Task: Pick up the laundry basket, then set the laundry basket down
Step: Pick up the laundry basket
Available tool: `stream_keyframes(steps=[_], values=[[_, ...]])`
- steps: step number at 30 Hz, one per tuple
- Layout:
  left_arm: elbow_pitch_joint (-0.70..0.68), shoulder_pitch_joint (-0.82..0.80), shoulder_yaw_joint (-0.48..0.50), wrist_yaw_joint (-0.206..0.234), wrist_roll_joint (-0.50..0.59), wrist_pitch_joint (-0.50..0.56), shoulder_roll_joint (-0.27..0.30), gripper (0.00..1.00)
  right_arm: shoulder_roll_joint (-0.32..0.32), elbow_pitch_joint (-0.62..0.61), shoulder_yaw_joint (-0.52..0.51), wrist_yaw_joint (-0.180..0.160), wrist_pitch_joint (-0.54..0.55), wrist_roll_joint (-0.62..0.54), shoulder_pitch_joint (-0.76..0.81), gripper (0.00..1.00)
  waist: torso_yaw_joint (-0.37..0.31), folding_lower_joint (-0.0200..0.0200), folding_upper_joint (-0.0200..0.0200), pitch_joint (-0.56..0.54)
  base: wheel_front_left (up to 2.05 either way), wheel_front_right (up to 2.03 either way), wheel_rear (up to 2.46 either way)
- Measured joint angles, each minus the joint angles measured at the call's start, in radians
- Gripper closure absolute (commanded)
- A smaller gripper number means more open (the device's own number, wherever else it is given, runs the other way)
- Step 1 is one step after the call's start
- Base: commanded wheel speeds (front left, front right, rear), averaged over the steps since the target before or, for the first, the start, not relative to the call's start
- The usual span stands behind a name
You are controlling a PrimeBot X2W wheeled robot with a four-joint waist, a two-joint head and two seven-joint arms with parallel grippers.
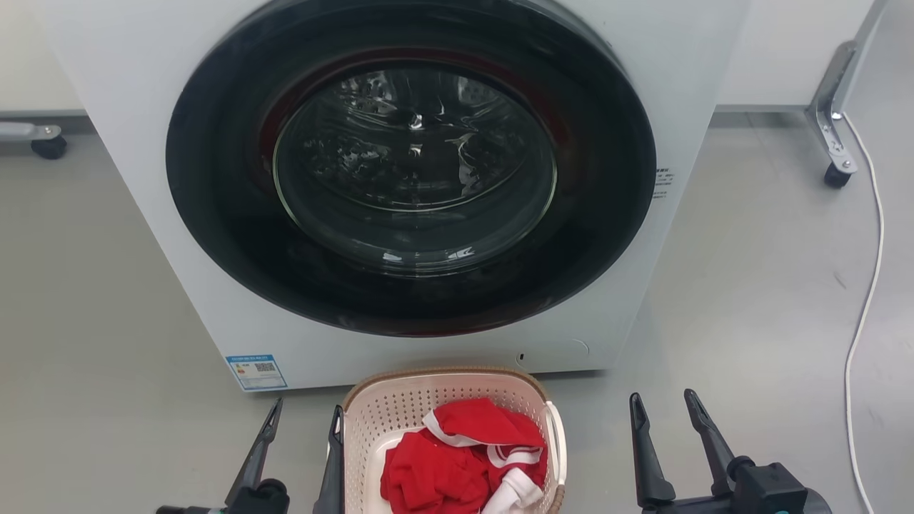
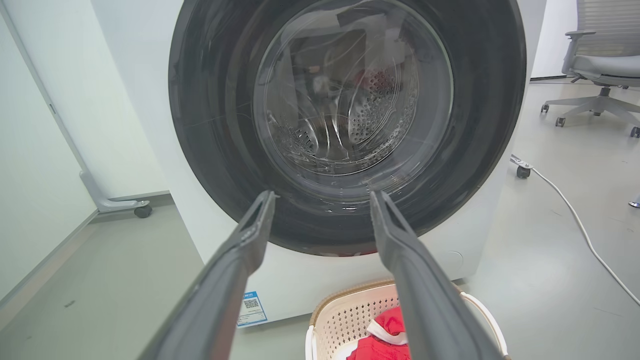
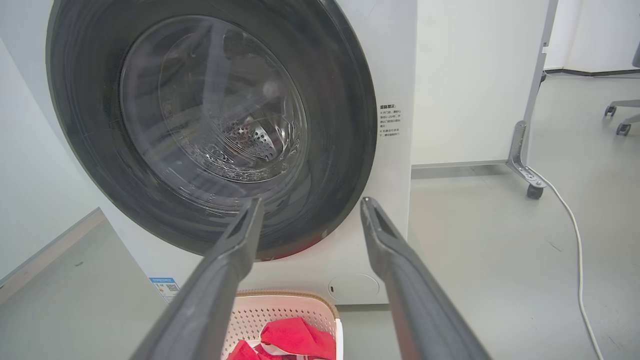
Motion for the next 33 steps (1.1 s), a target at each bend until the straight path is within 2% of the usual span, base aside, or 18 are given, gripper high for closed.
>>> stream_keyframes(steps=[7, 13, 24, 33], values=[[-0.017, -0.046, 0.004, -0.002, -0.001, 0.000, -0.002, 0.00, 0.000, -0.005, -0.027, 0.003, 0.000, 0.005, -0.044, 0.00, -0.001, 0.0001, 0.0000, 0.068, 0.00, 0.00, 0.00], [0.021, -0.121, 0.014, -0.009, -0.014, 0.000, -0.010, 0.00, -0.001, 0.028, -0.055, 0.010, 0.000, 0.020, -0.115, 0.00, 0.001, 0.0001, 0.0000, 0.133, 0.00, 0.00, 0.00], [0.169, -0.258, 0.032, -0.019, -0.032, 0.000, -0.021, 0.00, -0.010, 0.134, -0.082, 0.015, 0.000, 0.021, -0.260, 0.00, 0.014, 0.0003, 0.0001, 0.289, 0.00, 0.00, 0.00], [0.294, -0.357, 0.020, -0.054, -0.067, 0.006, -0.032, 0.00, -0.010, 0.235, -0.080, 0.016, 0.012, 0.021, -0.367, 0.00, 0.027, 0.0003, 0.0002, 0.421, 0.00, 0.00, 0.00]])
